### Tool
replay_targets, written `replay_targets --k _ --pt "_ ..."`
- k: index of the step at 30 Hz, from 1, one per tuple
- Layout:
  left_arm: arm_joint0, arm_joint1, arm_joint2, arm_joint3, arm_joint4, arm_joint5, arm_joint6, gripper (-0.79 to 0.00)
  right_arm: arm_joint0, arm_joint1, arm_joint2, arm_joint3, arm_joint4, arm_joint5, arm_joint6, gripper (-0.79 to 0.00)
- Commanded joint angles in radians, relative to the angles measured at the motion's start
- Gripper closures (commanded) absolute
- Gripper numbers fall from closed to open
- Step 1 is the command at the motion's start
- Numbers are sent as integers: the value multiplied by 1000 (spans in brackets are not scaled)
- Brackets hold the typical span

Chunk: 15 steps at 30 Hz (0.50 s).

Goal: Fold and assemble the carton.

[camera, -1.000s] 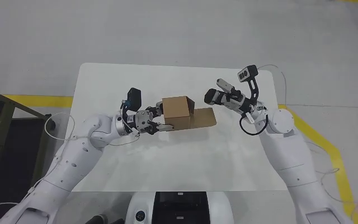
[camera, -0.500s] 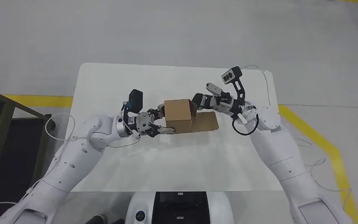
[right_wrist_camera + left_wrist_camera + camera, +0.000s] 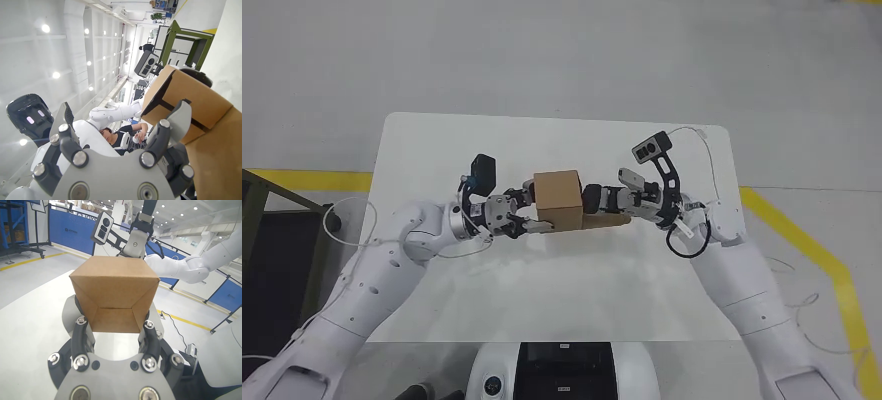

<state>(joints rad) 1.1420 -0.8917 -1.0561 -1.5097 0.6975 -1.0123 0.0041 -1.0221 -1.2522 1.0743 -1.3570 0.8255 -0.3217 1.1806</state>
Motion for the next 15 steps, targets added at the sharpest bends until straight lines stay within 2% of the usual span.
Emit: replay_targets --k 1,9,15 --pt "-2 -1 4 -1 -2 0 2 -289 2 -3 -10 -2 7 0 4 -785" --pt "-9 -2 9 -1 -9 0 5 -296 26 -17 -38 23 13 -9 5 -785" --pt "-9 1 -18 25 -2 0 25 -296 -17 6 67 4 -29 -21 -55 -785"
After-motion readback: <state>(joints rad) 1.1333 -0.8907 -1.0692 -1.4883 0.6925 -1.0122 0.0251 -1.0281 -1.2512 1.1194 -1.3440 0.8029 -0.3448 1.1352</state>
